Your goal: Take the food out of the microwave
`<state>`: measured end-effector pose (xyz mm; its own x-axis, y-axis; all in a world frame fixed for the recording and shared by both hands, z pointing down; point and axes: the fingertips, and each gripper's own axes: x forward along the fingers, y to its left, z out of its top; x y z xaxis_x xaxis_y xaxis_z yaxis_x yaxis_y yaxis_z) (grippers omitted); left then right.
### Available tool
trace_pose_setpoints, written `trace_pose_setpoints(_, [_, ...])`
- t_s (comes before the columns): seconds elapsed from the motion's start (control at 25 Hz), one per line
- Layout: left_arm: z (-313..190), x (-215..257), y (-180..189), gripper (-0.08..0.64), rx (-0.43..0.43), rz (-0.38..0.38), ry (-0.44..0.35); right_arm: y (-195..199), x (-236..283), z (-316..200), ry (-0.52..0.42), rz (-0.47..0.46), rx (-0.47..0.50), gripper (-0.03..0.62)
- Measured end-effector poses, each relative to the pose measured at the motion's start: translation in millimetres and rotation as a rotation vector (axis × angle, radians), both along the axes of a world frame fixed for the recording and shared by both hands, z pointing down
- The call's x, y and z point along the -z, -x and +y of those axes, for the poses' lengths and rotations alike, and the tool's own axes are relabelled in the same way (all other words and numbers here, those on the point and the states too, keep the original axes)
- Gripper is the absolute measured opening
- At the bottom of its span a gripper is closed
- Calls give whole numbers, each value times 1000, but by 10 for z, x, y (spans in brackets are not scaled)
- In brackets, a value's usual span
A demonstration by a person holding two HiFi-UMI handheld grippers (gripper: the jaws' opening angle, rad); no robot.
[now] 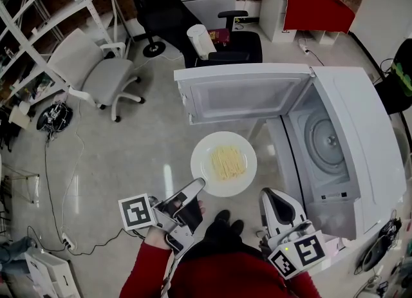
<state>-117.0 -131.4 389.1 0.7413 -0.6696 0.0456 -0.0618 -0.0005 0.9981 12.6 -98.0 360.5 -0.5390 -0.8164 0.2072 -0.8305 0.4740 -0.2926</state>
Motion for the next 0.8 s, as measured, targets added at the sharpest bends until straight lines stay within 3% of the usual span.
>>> trace_pose_setpoints(0.8, [6, 27, -33, 17, -17, 9, -2, -8, 2, 26, 2, 4, -15, 9])
